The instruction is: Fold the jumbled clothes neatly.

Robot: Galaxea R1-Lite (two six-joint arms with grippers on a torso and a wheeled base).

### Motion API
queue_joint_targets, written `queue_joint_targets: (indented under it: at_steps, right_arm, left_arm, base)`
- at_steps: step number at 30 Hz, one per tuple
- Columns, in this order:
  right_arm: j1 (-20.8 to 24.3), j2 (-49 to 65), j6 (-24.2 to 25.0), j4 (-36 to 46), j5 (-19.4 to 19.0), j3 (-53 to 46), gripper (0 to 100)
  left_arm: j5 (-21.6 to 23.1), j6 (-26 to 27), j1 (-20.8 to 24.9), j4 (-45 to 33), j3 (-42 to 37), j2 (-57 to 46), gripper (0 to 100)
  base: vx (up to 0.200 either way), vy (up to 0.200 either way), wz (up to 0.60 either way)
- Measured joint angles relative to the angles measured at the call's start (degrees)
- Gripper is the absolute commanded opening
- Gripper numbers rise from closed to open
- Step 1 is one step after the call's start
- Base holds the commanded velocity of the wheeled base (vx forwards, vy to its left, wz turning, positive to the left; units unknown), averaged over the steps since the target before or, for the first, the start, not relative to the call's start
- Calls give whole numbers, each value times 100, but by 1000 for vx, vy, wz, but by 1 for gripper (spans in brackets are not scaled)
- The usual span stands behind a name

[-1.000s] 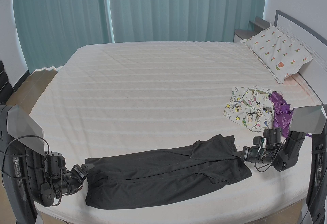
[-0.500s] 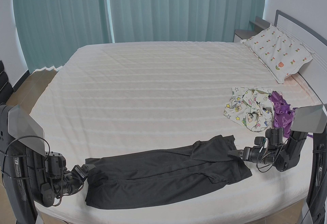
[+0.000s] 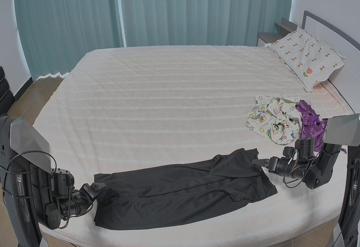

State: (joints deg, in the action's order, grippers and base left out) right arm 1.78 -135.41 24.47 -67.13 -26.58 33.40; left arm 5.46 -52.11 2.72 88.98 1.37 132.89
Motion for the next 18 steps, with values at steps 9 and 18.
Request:
queue_joint_targets:
  at_steps: [9,18]
  right_arm:
    - [-18,-1,358,-712,2,-496,100]
    - [-10,-91,701,-1325,4,-951,100]
  left_arm:
    - [-315,446,61,-216,-35,2,100]
    - [-885,479,581,-684,-35,62,100]
  base:
    - [0,0,0]
    - [0,0,0]
